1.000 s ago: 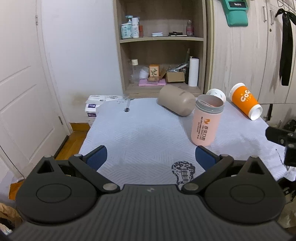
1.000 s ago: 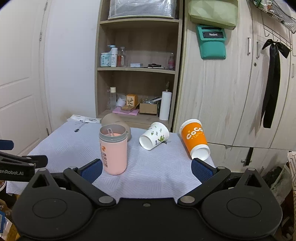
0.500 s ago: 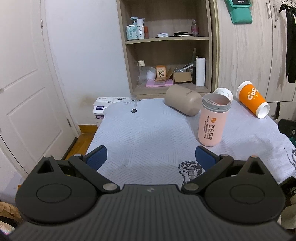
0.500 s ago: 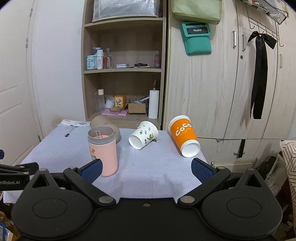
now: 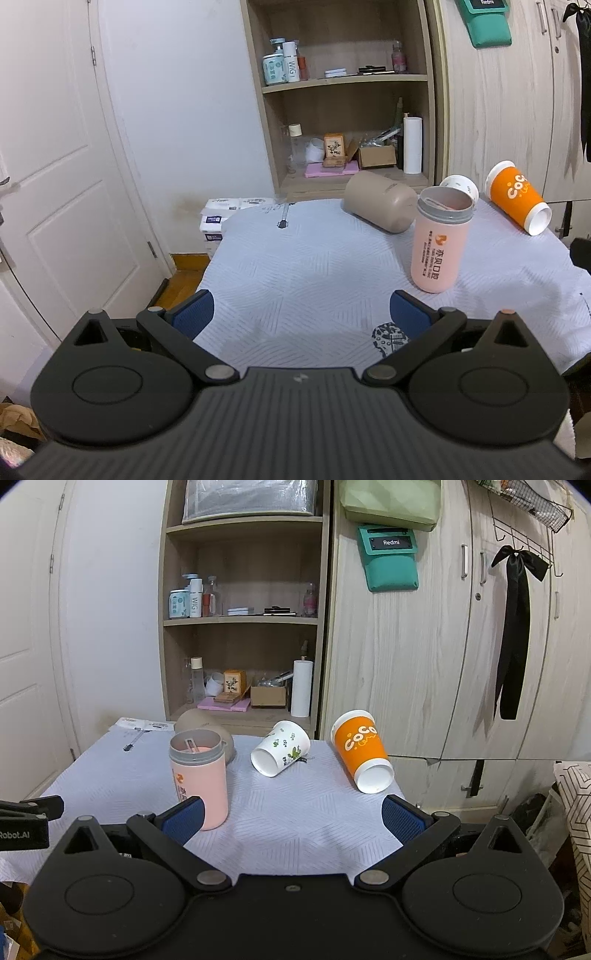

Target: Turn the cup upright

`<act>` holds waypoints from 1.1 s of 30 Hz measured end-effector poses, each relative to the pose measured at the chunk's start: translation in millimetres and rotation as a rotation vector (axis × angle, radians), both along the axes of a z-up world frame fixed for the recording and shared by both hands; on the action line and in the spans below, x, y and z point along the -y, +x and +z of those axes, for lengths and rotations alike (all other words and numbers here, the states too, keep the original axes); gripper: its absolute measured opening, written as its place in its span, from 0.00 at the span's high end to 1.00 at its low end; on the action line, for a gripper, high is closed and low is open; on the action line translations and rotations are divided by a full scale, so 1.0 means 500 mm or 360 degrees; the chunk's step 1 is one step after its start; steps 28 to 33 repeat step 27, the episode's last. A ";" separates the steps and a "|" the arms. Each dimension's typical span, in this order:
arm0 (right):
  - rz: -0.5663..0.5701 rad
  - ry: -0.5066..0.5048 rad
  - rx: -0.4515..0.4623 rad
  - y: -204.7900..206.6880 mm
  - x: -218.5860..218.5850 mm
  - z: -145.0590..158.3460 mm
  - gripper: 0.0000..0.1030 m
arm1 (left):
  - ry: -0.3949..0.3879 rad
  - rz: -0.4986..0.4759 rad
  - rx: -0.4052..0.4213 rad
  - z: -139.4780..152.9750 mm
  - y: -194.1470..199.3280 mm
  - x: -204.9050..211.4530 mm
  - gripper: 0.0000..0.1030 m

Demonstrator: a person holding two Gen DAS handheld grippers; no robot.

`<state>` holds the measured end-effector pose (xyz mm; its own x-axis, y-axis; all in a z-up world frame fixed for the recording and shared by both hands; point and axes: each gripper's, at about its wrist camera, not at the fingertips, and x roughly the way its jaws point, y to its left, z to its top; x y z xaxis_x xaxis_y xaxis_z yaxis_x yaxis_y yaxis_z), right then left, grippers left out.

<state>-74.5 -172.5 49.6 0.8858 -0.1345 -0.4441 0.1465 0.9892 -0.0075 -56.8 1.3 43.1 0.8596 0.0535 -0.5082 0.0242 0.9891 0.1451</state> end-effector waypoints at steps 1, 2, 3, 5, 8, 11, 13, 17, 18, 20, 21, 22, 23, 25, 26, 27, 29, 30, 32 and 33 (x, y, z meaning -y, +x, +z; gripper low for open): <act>-0.0001 -0.0002 0.0000 0.000 0.000 0.000 0.00 | -0.0001 0.0001 -0.0002 0.000 -0.001 -0.001 0.00; -0.0002 -0.0002 0.0002 -0.001 0.000 0.000 0.00 | 0.0002 0.0001 -0.0002 0.001 -0.002 -0.001 0.00; -0.0003 0.0000 0.0004 -0.002 0.001 0.000 0.00 | 0.0006 0.0001 -0.0003 0.001 -0.001 -0.001 0.00; -0.0006 0.0005 0.0008 -0.003 0.002 0.001 0.00 | 0.0020 -0.0005 -0.0005 0.002 -0.001 -0.001 0.00; -0.0011 0.0008 0.0013 -0.004 0.003 0.001 0.00 | 0.0036 -0.0008 -0.0003 0.001 -0.004 0.001 0.00; -0.0014 0.0003 0.0010 -0.005 0.004 0.000 0.00 | 0.0037 0.0002 -0.0005 0.001 0.000 0.005 0.00; -0.0013 0.0001 0.0011 -0.006 0.005 0.000 0.00 | 0.0027 0.0007 0.0001 0.002 0.000 0.005 0.00; -0.0018 0.0001 0.0012 -0.007 0.006 -0.001 0.00 | 0.0033 0.0006 0.0022 0.000 -0.005 0.006 0.00; -0.0019 0.0001 0.0011 -0.007 0.006 -0.001 0.00 | 0.0039 0.0006 0.0028 0.000 -0.007 0.008 0.00; -0.0018 -0.0001 0.0008 -0.007 0.008 -0.002 0.00 | 0.0044 0.0005 0.0035 0.000 -0.011 0.010 0.00; -0.0019 -0.0003 0.0006 -0.007 0.008 -0.002 0.00 | 0.0046 0.0002 0.0036 0.000 -0.013 0.010 0.00; -0.0020 -0.0006 0.0004 -0.008 0.008 -0.002 0.00 | 0.0048 -0.0001 0.0036 0.000 -0.014 0.011 0.00; -0.0019 -0.0013 0.0002 -0.009 0.007 -0.002 0.00 | 0.0052 -0.0001 0.0038 0.000 -0.016 0.012 0.00; -0.0024 -0.0025 0.0003 -0.010 0.006 -0.001 0.00 | 0.0059 -0.0003 0.0041 0.002 -0.016 0.012 0.00; -0.0029 -0.0026 0.0004 -0.011 0.006 -0.001 0.00 | 0.0057 -0.0003 0.0039 0.003 -0.015 0.012 0.00; -0.0029 -0.0027 0.0006 -0.011 0.006 0.000 0.00 | 0.0052 -0.0006 0.0042 0.003 -0.015 0.012 0.00; -0.0029 -0.0027 0.0006 -0.011 0.006 0.000 0.00 | 0.0052 -0.0006 0.0042 0.003 -0.015 0.012 0.00; -0.0029 -0.0027 0.0006 -0.011 0.006 0.000 0.00 | 0.0052 -0.0006 0.0042 0.003 -0.015 0.012 0.00; -0.0029 -0.0027 0.0006 -0.011 0.006 0.000 0.00 | 0.0052 -0.0006 0.0042 0.003 -0.015 0.012 0.00; -0.0029 -0.0027 0.0006 -0.011 0.006 0.000 0.00 | 0.0052 -0.0006 0.0042 0.003 -0.015 0.012 0.00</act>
